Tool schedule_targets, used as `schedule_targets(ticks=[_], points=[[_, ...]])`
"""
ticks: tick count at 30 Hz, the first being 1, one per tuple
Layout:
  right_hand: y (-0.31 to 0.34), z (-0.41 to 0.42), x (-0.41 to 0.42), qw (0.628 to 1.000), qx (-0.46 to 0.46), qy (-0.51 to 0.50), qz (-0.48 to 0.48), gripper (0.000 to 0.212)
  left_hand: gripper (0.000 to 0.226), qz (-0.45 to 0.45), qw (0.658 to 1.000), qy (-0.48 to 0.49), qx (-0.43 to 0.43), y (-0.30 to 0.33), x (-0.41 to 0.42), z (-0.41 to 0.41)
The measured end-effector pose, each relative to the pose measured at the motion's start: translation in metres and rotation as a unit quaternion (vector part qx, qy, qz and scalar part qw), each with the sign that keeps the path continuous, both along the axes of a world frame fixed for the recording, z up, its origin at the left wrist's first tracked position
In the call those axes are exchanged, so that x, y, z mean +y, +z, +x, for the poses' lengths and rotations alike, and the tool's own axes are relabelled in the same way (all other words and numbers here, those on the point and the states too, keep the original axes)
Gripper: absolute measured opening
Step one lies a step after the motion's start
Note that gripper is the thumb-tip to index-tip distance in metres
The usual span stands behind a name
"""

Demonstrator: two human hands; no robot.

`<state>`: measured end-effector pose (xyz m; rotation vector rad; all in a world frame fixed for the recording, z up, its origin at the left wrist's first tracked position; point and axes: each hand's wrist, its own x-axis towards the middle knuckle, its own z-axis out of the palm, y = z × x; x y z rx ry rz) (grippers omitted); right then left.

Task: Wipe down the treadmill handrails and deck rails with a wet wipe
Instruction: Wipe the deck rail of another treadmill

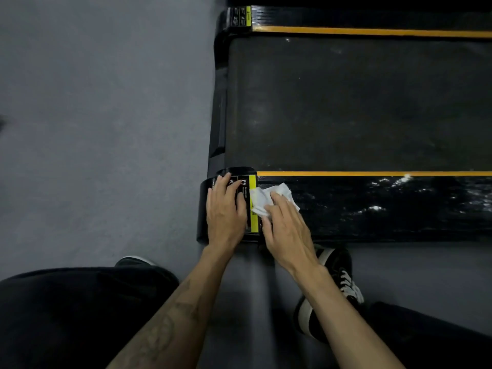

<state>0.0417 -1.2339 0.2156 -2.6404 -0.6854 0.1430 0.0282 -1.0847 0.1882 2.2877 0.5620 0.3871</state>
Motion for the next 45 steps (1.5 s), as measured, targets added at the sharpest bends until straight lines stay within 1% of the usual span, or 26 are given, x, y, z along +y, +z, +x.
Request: schedule_targets(ticks=[2, 3, 5, 7, 8, 10, 14, 16, 18, 22, 24, 25, 28, 30, 31, 34, 36, 37, 40, 41, 42, 45], points=[[0.001, -0.001, -0.002, 0.999, -0.025, -0.009, 0.033, 0.024, 0.031, 0.048, 0.999, 0.009, 0.007, 0.000, -0.002, 0.002], [0.001, -0.001, -0.001, 0.998, -0.035, -0.009, 0.044, 0.025, 0.030, 0.074, 0.997, 0.010, 0.014, 0.000, -0.003, 0.003], [0.000, 0.001, 0.006, 0.998, -0.037, -0.006, 0.048, 0.035, 0.029, 0.112, 0.993, 0.012, 0.028, -0.001, -0.003, 0.006], [-0.003, 0.002, 0.011, 1.000, -0.005, 0.007, 0.000, 0.050, 0.028, 0.136, 0.990, 0.014, 0.035, -0.003, -0.002, 0.008], [-0.005, 0.003, 0.013, 0.999, 0.005, 0.017, -0.034, 0.054, 0.028, 0.148, 0.988, 0.014, 0.036, -0.004, -0.002, 0.008], [-0.009, 0.009, 0.015, 0.997, 0.009, 0.030, -0.074, 0.057, 0.030, 0.162, 0.986, 0.009, 0.035, -0.005, -0.002, 0.007], [-0.011, 0.022, 0.007, 0.991, -0.003, 0.010, -0.134, 0.061, 0.033, 0.157, 0.987, -0.006, 0.030, -0.003, -0.002, 0.007], [-0.010, 0.018, 0.003, 0.991, 0.004, -0.038, -0.128, 0.062, 0.036, 0.155, 0.987, -0.013, 0.031, -0.001, -0.002, 0.008], [-0.009, 0.010, 0.006, 0.991, 0.017, -0.054, -0.120, 0.060, 0.038, 0.158, 0.987, -0.025, 0.027, -0.001, -0.002, 0.008], [-0.008, 0.028, 0.019, 0.988, 0.006, 0.035, -0.147, 0.060, 0.040, 0.160, 0.987, -0.026, 0.012, -0.004, -0.001, 0.008], [-0.007, 0.046, 0.023, 0.985, 0.005, 0.051, -0.166, 0.060, 0.040, 0.158, 0.987, -0.030, 0.009, -0.004, 0.000, 0.008], [-0.007, 0.051, 0.022, 0.985, 0.007, 0.037, -0.171, 0.060, 0.040, 0.154, 0.987, -0.032, 0.006, -0.004, 0.000, 0.008], [-0.008, 0.040, 0.018, 0.985, 0.013, -0.057, -0.161, 0.062, 0.039, 0.135, 0.990, -0.041, -0.004, -0.004, 0.003, 0.007], [-0.010, 0.029, 0.023, 0.985, 0.020, -0.081, -0.151, 0.061, 0.038, 0.122, 0.992, -0.043, -0.012, -0.005, 0.004, 0.008], [-0.010, 0.026, 0.025, 0.986, 0.018, -0.066, -0.153, 0.061, 0.038, 0.116, 0.992, -0.041, -0.018, -0.005, 0.003, 0.007], [-0.009, 0.036, 0.029, 0.987, 0.003, 0.019, -0.162, 0.060, 0.039, 0.105, 0.993, -0.038, -0.030, -0.006, 0.003, 0.007], [-0.007, 0.047, 0.022, 0.986, 0.004, 0.036, -0.160, 0.060, 0.040, 0.104, 0.993, -0.044, -0.027, -0.005, 0.003, 0.007], [-0.007, 0.048, 0.018, 0.987, 0.004, 0.019, -0.160, 0.060, 0.039, 0.104, 0.993, -0.047, -0.025, -0.006, 0.003, 0.007], [-0.010, 0.032, 0.019, 0.986, 0.011, -0.077, -0.149, 0.062, 0.039, 0.109, 0.992, -0.052, -0.018, -0.006, 0.004, 0.007], [-0.012, 0.026, 0.023, 0.985, 0.009, -0.088, -0.148, 0.062, 0.039, 0.112, 0.992, -0.051, -0.018, -0.006, 0.003, 0.007], [-0.013, 0.023, 0.029, 0.986, 0.003, -0.077, -0.146, 0.062, 0.040, 0.114, 0.992, -0.046, -0.019, -0.006, 0.003, 0.008], [-0.012, 0.034, 0.032, 0.990, -0.008, 0.014, -0.141, 0.060, 0.043, 0.111, 0.993, -0.044, -0.023, -0.005, 0.002, 0.007]])
